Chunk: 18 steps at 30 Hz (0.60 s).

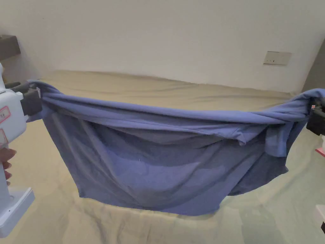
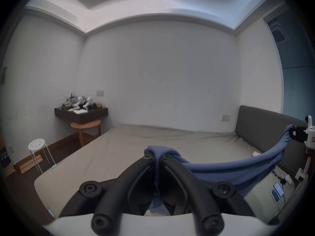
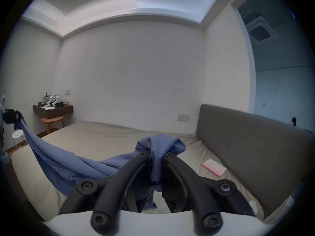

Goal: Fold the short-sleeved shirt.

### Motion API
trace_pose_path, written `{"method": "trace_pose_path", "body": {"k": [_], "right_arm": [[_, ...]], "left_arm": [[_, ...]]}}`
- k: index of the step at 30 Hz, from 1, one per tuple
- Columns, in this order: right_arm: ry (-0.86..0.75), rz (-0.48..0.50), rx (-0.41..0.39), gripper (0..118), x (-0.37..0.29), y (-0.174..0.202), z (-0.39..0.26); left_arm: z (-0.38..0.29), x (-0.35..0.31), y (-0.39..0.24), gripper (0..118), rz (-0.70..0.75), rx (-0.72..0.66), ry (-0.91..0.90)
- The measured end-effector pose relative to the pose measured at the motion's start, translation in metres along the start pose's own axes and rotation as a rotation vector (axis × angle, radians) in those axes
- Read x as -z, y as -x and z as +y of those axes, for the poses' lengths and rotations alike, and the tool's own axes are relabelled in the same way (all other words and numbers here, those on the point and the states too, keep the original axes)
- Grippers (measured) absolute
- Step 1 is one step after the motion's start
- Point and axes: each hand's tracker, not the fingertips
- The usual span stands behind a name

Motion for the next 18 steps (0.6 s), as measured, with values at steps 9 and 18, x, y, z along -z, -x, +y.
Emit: {"method": "trace_pose_path", "body": {"k": [9, 18], "right_arm": [[-0.126, -0.045, -0.038, 13, -0.016, -0.009, 0.065], [-0.177, -0.069, -0.081, 13, 0.009, -0.012, 0.107]], "left_arm": [[0.061, 0.001, -0.001, 1, -0.002, -0.004, -0.123], [0.104, 0.027, -0.004, 1, -0.011, 0.025, -0.159]]}}
